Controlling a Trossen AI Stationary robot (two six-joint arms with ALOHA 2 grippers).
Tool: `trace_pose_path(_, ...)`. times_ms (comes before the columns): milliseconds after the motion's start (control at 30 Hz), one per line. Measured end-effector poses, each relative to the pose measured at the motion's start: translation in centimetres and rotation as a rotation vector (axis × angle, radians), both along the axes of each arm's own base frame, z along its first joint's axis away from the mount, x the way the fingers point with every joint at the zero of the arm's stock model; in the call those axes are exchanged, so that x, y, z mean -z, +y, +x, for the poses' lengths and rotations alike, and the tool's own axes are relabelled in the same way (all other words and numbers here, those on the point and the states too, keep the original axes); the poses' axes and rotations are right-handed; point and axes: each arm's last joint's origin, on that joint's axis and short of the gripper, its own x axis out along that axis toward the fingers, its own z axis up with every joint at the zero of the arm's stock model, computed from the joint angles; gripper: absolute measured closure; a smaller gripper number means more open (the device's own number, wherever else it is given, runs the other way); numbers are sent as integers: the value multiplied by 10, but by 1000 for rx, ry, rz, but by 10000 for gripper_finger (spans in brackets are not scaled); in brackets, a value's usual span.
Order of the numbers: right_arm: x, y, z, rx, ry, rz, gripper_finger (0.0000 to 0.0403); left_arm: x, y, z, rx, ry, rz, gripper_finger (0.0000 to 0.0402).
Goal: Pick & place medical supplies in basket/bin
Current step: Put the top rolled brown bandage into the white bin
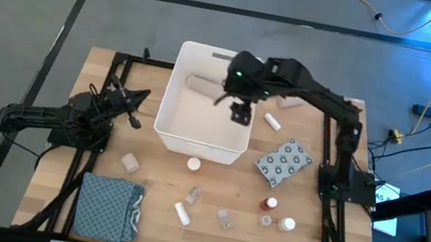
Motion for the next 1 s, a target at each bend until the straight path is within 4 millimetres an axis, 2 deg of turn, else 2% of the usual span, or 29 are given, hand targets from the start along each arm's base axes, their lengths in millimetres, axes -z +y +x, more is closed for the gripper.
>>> trace_pose_path(133, -25, 19, -29, 1, -10, 15, 127, 0, 0, 0, 0, 0, 0, 394)
trace_pose_path(267, -45, 29, -59, 14, -11, 13, 127, 0, 0, 0, 0, 0, 0, 394)
trace_pose_path(433, -52, 32, -94, 51, -11, -67, 128, 0, 0, 0, 0, 0, 0, 396)
trace_pose_path(700, -17, 24, -141, 121, 51, -212, 127, 0, 0, 0, 0, 0, -1, 395)
trace_pose_path(867, 16, 15, -147, 112, 41, -257, 127, 0, 0, 0, 1, -1, 0, 394)
trace_pose_path(1000, 47, 10, -143, 95, 67, -267, 127, 0, 0, 0, 1, -1, -1, 394)
